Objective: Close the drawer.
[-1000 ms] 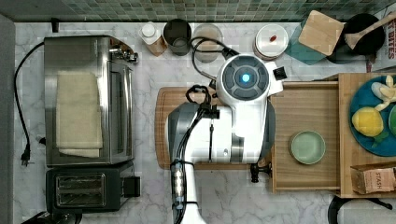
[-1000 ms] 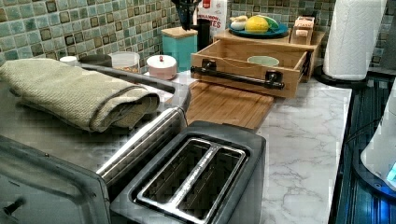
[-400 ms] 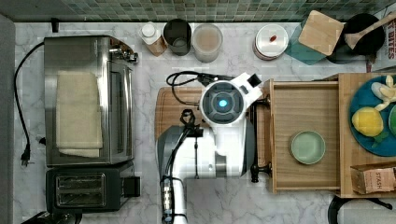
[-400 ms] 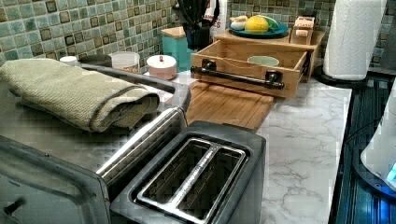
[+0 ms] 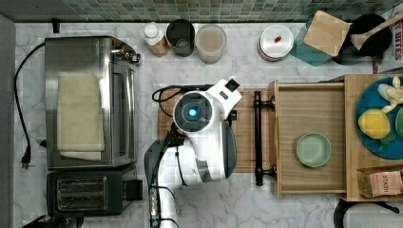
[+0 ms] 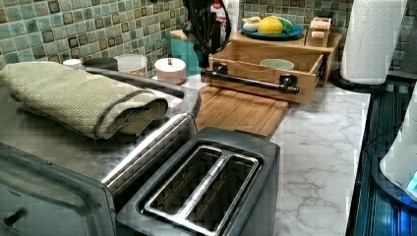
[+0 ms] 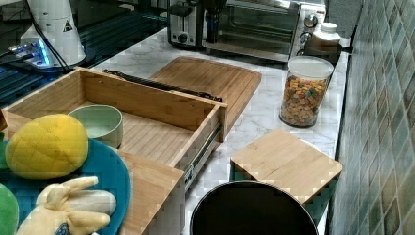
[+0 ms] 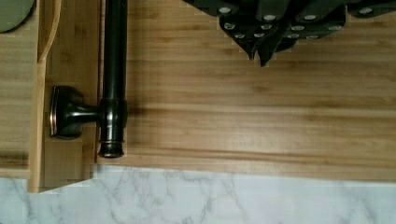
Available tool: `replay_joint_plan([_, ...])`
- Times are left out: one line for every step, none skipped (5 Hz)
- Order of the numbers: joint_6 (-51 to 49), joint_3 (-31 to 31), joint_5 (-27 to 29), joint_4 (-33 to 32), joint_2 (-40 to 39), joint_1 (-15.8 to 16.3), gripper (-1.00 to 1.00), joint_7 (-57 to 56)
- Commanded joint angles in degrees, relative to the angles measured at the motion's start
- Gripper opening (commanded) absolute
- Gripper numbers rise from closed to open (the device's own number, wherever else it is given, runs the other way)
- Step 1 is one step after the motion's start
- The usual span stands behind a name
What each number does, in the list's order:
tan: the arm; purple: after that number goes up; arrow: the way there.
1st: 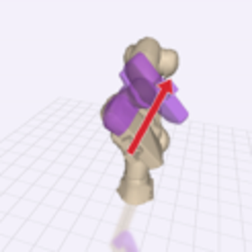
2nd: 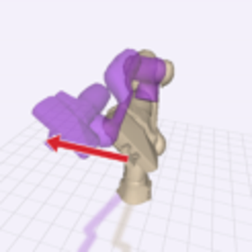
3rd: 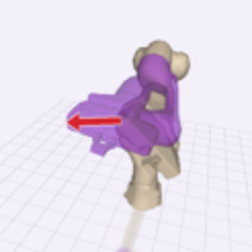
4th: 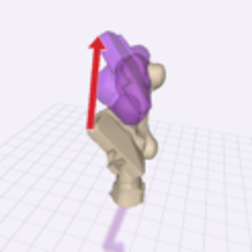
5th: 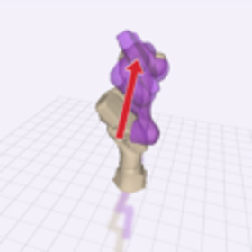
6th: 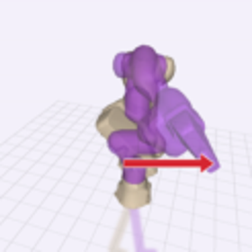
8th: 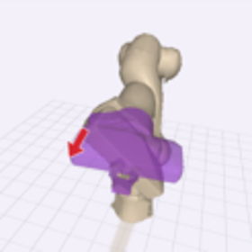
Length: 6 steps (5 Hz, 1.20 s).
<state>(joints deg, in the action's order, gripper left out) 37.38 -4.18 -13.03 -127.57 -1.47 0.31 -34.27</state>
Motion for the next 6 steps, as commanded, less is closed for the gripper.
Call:
replay_joint_plan([5.87,1.82,-5.47,-4.60,-5.27,-1.61,-1.00,6.64])
replay_joint_plan([6.08,3.51,-3.48,-5.45,-4.03,-2.55,-1.00,2.20])
replay_joint_plan([7.46,4.88,-2.67,-5.93,-4.38,-3.73,-1.00,-1.49])
replay_joint_plan([9.28,7.11,-2.33,-5.80,-4.90,-4.70,-1.00,-5.49])
replay_joint_plan([11.08,9.46,-2.31,-5.83,-4.90,-6.46,-1.00,-10.53])
replay_joint_plan([10.14,10.78,-0.51,-3.59,-6.19,-9.44,-1.00,-17.08])
